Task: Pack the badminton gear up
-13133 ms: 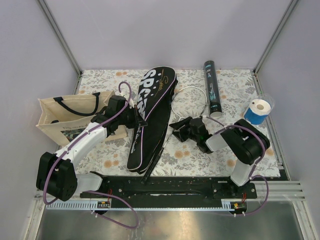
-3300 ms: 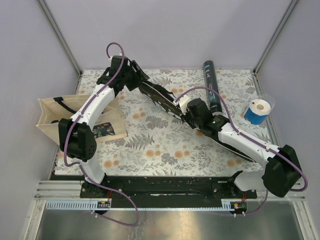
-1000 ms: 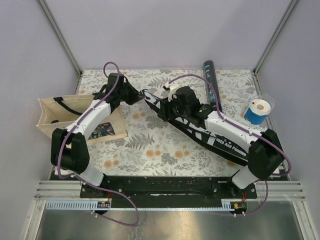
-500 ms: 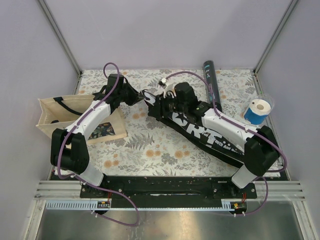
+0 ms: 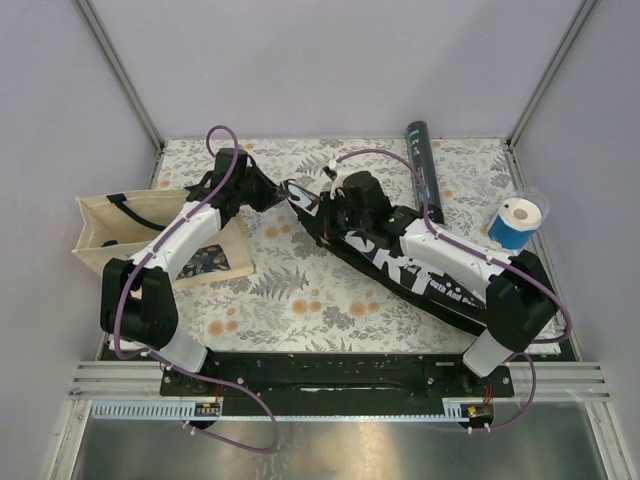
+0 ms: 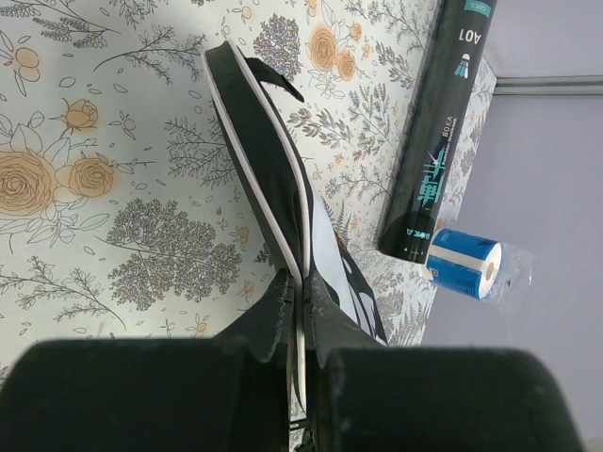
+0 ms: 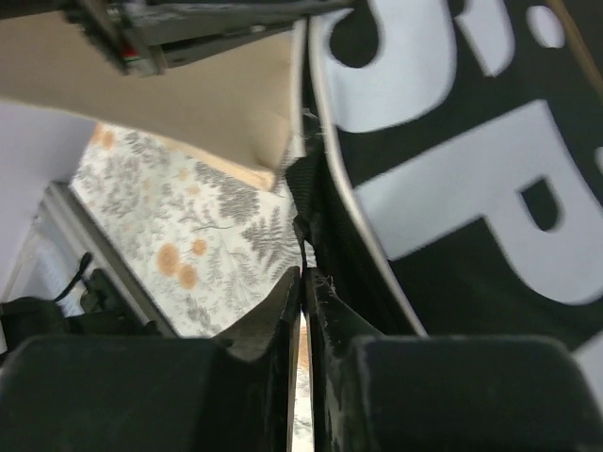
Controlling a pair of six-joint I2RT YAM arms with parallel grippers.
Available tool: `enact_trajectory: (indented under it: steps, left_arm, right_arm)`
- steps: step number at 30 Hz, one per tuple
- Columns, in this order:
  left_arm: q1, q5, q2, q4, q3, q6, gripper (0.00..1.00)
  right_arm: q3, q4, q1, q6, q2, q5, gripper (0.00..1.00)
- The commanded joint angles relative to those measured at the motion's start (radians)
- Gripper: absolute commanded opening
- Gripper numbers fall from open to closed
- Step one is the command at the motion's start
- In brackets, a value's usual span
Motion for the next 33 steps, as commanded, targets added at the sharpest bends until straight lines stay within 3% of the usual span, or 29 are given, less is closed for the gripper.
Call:
enact_trajectory:
  steps: [1, 8, 13, 17, 19, 22, 25, 28, 33]
  left_arm:
    - [-0.001, -0.015, -0.069, 0.051, -0.001, -0.008, 0.00]
    - [-0.001, -0.014, -0.073, 0.047, -0.010, -0.006, 0.00]
    - [-0.003, -0.012, -0.081, 0.047, -0.022, -0.011, 0.00]
    - [-0.001, -0.010, -0.084, 0.047, -0.029, -0.023, 0.00]
    - [-0.004, -0.012, -0.086, 0.042, -0.030, -0.032, 0.00]
    - [-0.003, -0.014, -0.082, 0.034, -0.029, -0.048, 0.00]
    - [-0.001, -0.012, -0.079, 0.030, -0.029, -0.066, 0.00]
    - [-0.003, -0.014, -0.078, 0.030, -0.030, -0.089, 0.00]
    - [-0.003, 0.005, -0.075, 0.025, -0.024, -0.147, 0.00]
  right_arm:
    - [0.035, -0.111, 0.009, -0.021, -0.092, 0.210, 0.03]
    - [0.117, -0.184, 0.008, -0.191, -0.126, 0.397, 0.00]
    - [0.146, -0.139, 0.008, -0.346, -0.048, 0.377, 0.01]
    - [0.161, -0.136, 0.008, -0.456, 0.004, 0.460, 0.22]
    - [0.184, -0.166, 0.006, -0.469, 0.009, 0.512, 0.28]
    - [0.238, -0.286, 0.008, -0.347, -0.026, 0.566, 0.38]
    - [0.211, -0.322, 0.009, -0.097, -0.110, 0.540, 0.48]
    - [0.056, -0.213, 0.037, 0.097, -0.204, 0.486, 0.55]
    - [-0.171, 0.054, 0.097, 0.321, -0.287, 0.460, 0.58]
